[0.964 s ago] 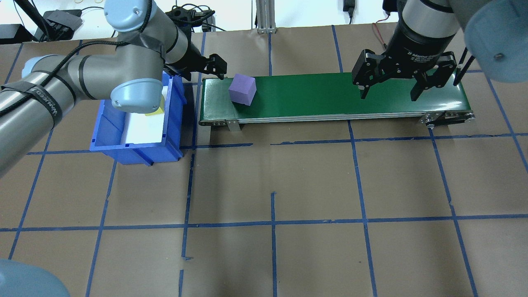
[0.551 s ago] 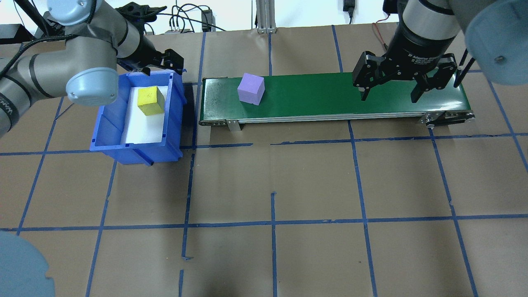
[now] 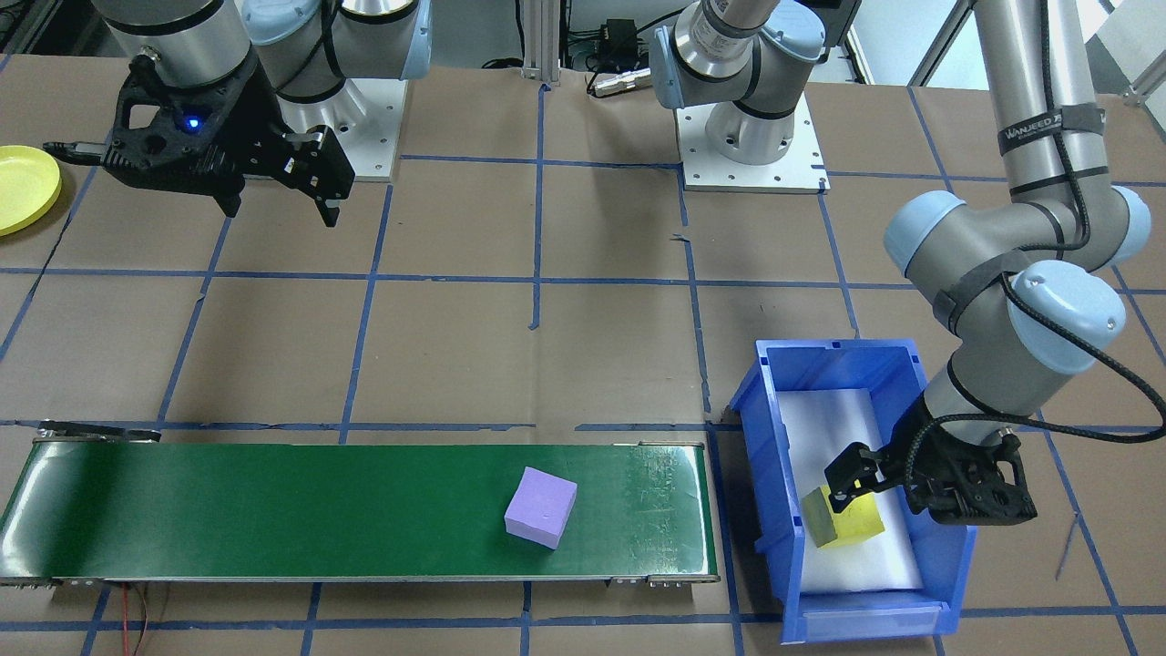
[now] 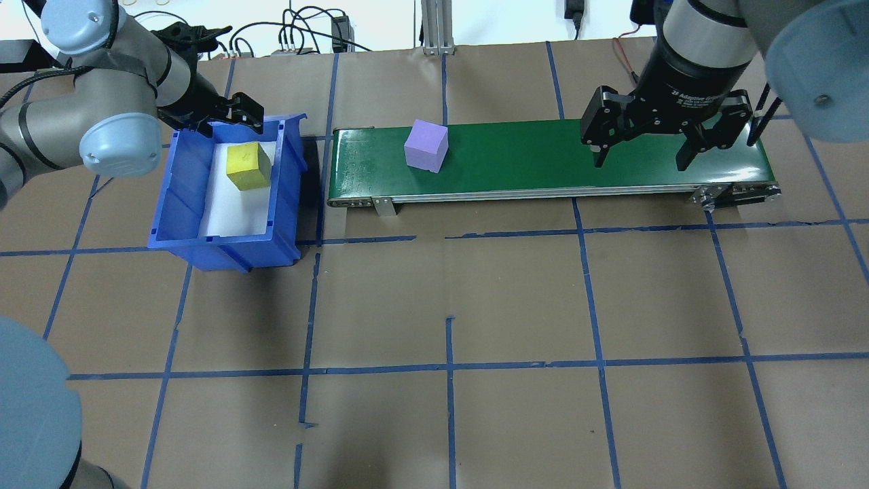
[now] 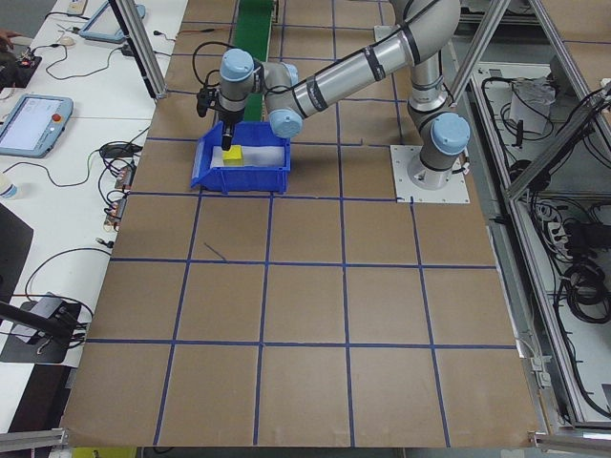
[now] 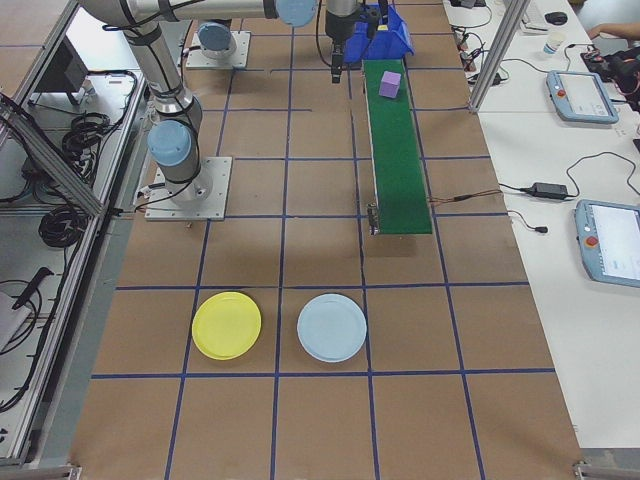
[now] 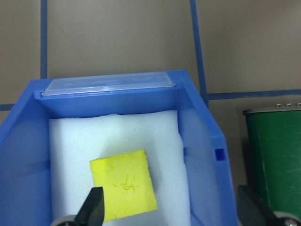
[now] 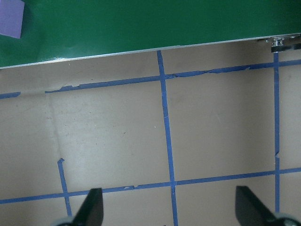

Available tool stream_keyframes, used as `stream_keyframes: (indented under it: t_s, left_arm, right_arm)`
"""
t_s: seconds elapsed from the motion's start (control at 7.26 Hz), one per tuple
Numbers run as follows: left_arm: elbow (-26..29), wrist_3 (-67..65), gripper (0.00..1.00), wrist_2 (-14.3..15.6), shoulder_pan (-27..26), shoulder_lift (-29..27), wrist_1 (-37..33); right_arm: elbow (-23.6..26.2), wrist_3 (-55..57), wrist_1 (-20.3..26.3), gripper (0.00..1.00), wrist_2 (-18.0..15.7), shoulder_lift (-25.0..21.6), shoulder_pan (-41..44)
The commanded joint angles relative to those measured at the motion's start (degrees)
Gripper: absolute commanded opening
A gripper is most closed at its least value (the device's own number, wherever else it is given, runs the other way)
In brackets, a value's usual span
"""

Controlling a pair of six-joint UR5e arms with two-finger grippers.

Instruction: Move block left to right into plate

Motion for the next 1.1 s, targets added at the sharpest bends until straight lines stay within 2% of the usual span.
stream_keyframes:
  t_s: [0.0, 0.96]
  left_arm:
    - [0.3, -0.3, 1.0, 0.1, 0.5, -2.2, 0.1]
    - [-0.7, -3.9, 0.99, -0.7, 0.5, -4.0, 0.1]
  right_arm:
    - [0.0, 0.0, -0.1, 1.0, 0.0, 0.1, 0.0]
    - [0.0, 0.2, -1.3, 1.0, 0.0, 0.5, 0.0]
